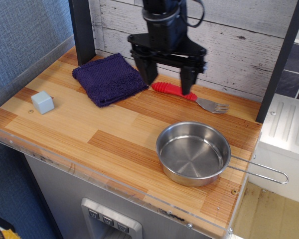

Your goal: Place the purple towel to the left of the bowl

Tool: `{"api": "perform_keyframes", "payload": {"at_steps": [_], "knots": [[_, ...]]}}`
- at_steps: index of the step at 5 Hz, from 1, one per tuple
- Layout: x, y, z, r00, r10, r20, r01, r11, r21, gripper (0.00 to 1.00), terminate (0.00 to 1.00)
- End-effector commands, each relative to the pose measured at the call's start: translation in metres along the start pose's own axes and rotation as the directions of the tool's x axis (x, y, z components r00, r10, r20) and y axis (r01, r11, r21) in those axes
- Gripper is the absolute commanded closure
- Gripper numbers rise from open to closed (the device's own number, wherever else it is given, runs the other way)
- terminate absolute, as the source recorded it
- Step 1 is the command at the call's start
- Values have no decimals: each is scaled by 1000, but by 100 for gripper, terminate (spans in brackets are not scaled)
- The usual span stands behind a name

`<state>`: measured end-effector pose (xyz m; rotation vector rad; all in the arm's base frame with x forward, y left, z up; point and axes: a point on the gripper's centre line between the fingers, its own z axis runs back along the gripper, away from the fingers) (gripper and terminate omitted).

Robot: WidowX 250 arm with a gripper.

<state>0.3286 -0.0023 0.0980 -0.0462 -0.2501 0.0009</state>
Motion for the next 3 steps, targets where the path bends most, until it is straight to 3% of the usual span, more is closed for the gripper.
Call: {"api": "perform_keyframes", "payload": {"at_steps": [1, 3], "knots": [[29, 53, 15, 997, 14, 74, -20, 996, 83, 0, 0], [36, 90, -1, 995, 67, 71, -73, 994, 85, 0, 0]]}}
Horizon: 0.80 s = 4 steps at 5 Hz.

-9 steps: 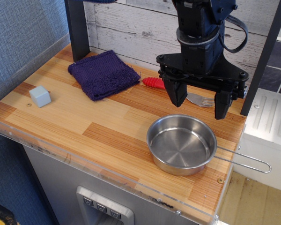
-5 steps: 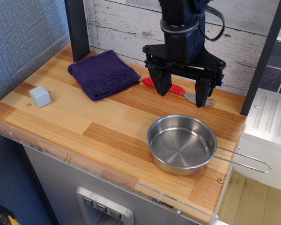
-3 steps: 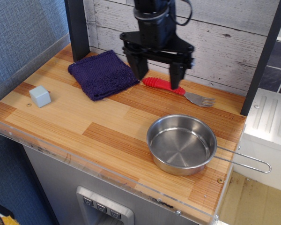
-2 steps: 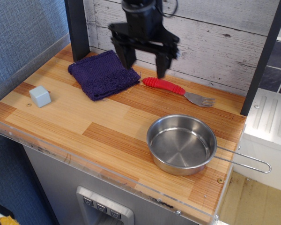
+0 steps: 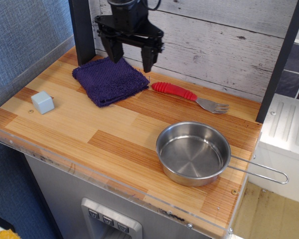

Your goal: Place the purple towel to the left of the bowl

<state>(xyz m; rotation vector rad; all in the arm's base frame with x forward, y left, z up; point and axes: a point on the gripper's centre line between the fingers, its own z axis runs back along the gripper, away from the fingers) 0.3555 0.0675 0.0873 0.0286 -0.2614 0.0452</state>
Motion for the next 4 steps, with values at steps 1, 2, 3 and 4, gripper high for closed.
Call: {"api": "perform_keyframes", "payload": {"at_steps": [1, 2, 3, 4], "knots": [[15, 36, -2, 997, 72, 17, -73, 996, 52, 0, 0], [17, 50, -10, 996, 88, 4, -88, 994, 71, 0, 0], [20, 56, -28, 995, 101, -6, -100, 992, 74, 0, 0], [25, 64, -43, 994, 105, -23, -103, 991, 90, 0, 0]]}}
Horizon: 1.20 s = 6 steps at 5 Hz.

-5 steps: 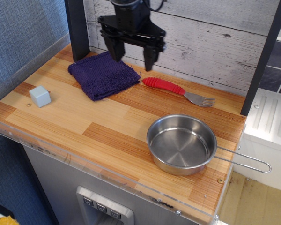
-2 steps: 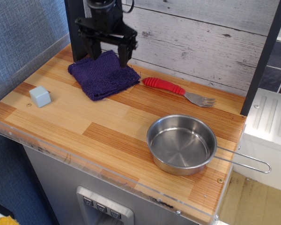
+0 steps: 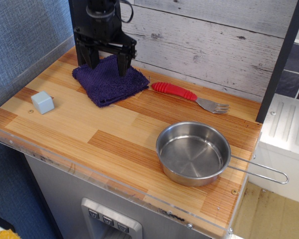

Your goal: Place the purple towel to the left of the bowl

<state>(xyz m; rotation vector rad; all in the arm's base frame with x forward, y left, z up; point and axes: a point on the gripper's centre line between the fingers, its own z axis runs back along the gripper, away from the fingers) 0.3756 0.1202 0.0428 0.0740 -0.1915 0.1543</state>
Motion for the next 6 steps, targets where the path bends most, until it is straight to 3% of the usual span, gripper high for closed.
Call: {"api": "perform_keyframes", "payload": {"at_steps": [1, 3, 6], "knots": [[16, 16, -9, 1000, 17, 23, -17, 1000, 24, 0, 0], [-8, 8, -26, 998, 47, -37, -47, 999, -9, 0, 0], [-52, -24, -3, 998, 53, -36, -54, 998, -22, 0, 0]]}}
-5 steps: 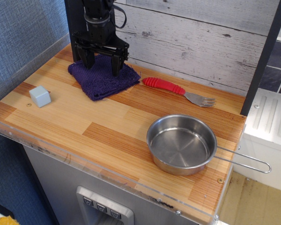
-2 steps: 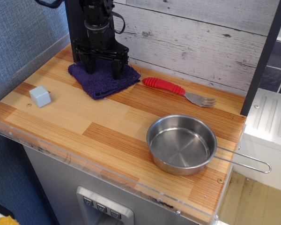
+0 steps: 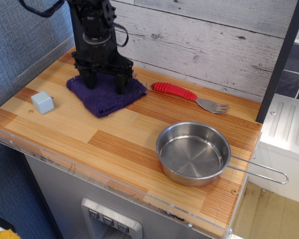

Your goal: Place the purple towel to the left of the bowl

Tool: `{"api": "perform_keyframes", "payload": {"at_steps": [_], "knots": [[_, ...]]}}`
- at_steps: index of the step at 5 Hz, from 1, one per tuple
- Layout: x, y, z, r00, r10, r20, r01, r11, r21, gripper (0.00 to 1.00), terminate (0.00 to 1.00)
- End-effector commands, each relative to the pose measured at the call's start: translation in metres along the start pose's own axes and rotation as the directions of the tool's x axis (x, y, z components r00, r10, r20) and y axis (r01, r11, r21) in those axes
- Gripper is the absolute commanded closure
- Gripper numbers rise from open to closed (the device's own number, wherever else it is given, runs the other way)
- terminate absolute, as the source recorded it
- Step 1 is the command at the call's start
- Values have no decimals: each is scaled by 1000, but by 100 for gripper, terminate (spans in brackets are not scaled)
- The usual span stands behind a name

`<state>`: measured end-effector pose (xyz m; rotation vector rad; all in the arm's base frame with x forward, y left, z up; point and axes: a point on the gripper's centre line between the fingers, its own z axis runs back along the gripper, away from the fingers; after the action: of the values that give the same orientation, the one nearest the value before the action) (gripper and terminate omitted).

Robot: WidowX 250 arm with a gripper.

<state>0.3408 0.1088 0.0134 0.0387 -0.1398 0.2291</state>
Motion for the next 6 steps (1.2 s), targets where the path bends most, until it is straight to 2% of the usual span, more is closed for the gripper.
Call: {"api": "perform_keyframes", "payload": {"at_steps": [1, 3, 5, 6], "knots": [[-27, -37, 21, 999, -49, 16, 49, 999, -1, 0, 0], [-51, -88, 24, 994, -109, -1, 109, 994, -30, 0, 0], [-66, -110, 35, 993, -115, 14, 115, 993, -41, 0, 0], [-64, -110, 40, 996, -88, 28, 89, 995, -37, 0, 0]]}}
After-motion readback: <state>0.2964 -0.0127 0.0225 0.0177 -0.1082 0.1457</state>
